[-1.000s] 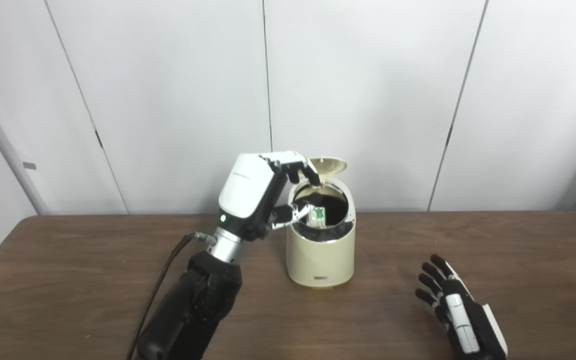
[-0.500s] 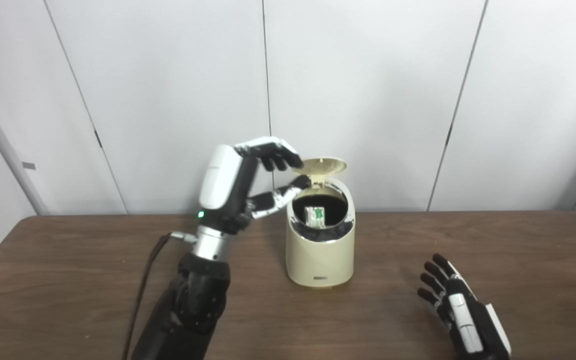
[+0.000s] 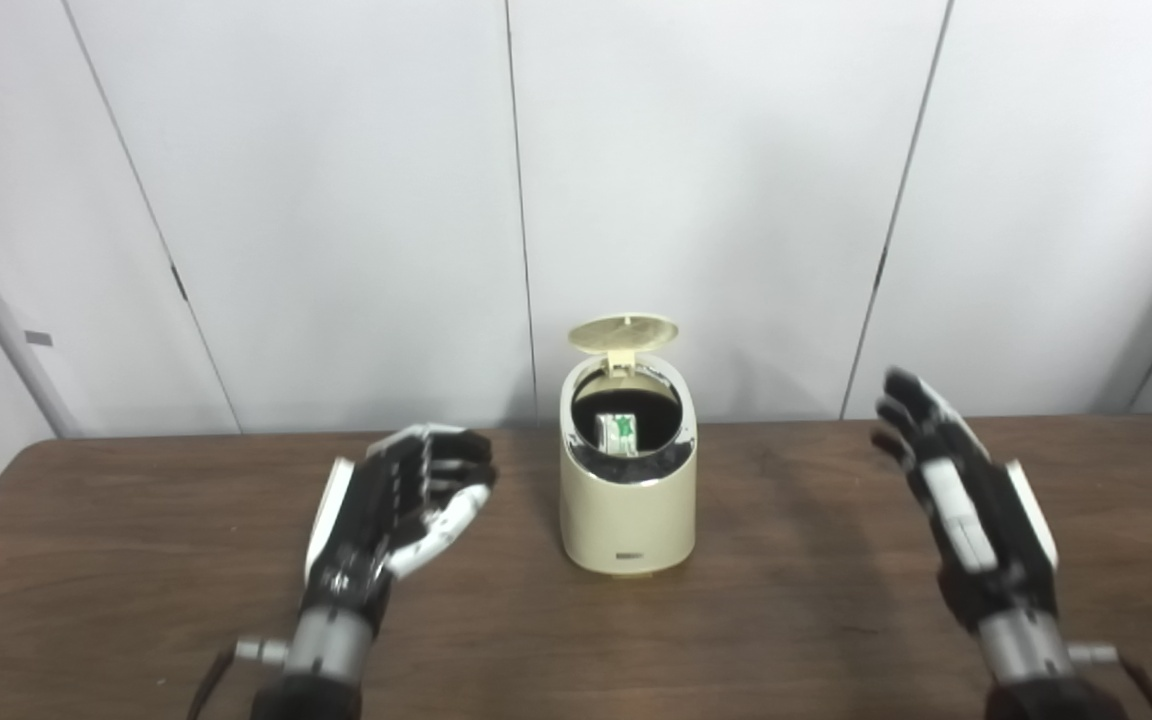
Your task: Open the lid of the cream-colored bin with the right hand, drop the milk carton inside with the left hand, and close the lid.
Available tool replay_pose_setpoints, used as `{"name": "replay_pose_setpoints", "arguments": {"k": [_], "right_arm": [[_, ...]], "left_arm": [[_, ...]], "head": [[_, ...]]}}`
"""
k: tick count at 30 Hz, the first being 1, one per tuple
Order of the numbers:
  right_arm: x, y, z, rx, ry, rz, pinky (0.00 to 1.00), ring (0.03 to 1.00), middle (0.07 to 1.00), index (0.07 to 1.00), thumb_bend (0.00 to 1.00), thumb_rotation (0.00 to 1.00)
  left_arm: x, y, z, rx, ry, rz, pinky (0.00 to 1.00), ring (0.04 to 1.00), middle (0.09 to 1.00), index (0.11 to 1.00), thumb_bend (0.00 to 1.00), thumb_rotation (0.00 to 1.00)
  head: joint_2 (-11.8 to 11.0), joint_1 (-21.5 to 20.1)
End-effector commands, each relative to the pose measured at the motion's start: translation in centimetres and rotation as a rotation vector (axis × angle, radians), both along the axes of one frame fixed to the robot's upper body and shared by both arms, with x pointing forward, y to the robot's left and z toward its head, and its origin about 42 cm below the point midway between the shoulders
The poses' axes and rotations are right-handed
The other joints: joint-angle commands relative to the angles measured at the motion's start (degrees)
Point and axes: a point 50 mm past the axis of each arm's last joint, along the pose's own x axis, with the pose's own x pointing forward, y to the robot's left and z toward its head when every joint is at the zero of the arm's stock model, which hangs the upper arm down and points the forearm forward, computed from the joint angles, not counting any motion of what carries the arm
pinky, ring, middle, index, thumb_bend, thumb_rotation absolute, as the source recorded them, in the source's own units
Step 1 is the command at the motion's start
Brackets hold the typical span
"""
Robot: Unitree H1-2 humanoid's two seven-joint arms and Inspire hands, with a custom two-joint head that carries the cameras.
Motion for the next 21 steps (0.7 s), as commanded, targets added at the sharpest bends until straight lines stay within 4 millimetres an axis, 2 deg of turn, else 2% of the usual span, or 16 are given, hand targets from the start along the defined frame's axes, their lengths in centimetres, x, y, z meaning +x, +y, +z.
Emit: {"name": "replay_pose_setpoints", "arguments": {"k": [1, 5, 6, 11, 18, 21], "right_arm": [[0.5, 0.6, 3.0, -0.046, -0.081, 0.015, 0.85, 0.881, 0.88, 0.828, 0.58, 0.85], [1.6, 1.4, 5.8, -0.105, -0.094, 0.027, 0.84, 0.885, 0.89, 0.822, 0.58, 0.83], [2.0, 1.7, 6.5, -0.126, -0.097, 0.025, 0.82, 0.888, 0.899, 0.819, 0.56, 0.81], [3.4, 2.9, 8.9, -0.227, -0.121, 0.016, 0.85, 0.911, 0.889, 0.807, 0.55, 0.75], [5.3, 4.7, 11.2, -0.404, -0.134, -0.008, 0.8, 0.919, 0.917, 0.775, 0.61, 0.83], [6.5, 5.6, 11.9, -0.553, -0.17, -0.031, 0.73, 0.886, 0.899, 0.729, 0.58, 0.91]], "left_arm": [[-0.5, 0.2, 0.2, -0.034, -0.038, 0.001, 0.84, 0.854, 0.904, 0.934, 0.42, 0.82], [-1.9, 0.2, -2.8, -0.066, 0.021, 0.017, 0.92, 0.921, 0.953, 0.981, 0.45, 0.93], [-2.2, 0.2, -3.6, -0.08, 0.034, 0.027, 0.94, 0.938, 0.966, 0.992, 0.45, 0.95], [-2.7, 0.2, -5.6, -0.133, 0.035, 0.067, 0.94, 0.93, 0.946, 0.968, 0.47, 0.98], [-2.6, 0.5, -6.5, -0.124, 0.058, 0.055, 1.0, 0.969, 0.981, 0.995, 0.48, 1.0], [-2.5, 0.4, -6.5, -0.108, 0.057, 0.047, 0.99, 0.967, 0.985, 0.995, 0.49, 1.0]], "head": [[0.0, 0.0], [0.1, 0.2], [0.1, 0.3], [0.4, 0.0], [0.6, 0.3], [0.6, 0.3]]}}
